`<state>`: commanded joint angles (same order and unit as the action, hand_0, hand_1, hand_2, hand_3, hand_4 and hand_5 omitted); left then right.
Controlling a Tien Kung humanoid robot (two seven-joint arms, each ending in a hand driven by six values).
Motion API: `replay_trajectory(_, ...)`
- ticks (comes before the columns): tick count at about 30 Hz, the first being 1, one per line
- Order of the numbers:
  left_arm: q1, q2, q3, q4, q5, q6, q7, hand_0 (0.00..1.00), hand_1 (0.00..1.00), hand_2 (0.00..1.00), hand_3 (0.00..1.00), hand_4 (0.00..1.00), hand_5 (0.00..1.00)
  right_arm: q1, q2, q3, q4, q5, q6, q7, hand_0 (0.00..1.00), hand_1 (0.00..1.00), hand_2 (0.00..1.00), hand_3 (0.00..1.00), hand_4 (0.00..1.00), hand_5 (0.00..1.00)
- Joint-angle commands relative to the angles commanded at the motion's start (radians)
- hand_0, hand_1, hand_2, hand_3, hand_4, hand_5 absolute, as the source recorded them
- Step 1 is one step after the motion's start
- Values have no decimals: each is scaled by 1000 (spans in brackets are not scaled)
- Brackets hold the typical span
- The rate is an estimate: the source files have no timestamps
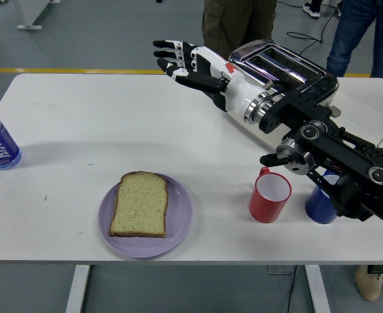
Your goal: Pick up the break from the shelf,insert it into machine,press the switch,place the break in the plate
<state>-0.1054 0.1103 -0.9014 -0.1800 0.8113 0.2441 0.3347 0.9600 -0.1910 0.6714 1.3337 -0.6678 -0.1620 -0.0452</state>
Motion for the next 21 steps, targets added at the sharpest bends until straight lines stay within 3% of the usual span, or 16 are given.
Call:
replay_trajectory(10,1,-1,4,0,-7,1,-2,638,485,455,550,341,825,-47,-65,88,49,28,-10,11,903,836,808,800,542,352)
replay_trajectory(21,9,-2,-13,0,11,0,0,638,486,455,550,340,822,-169,-185,252,84,71,-31,33,900,835,806,798,540,351)
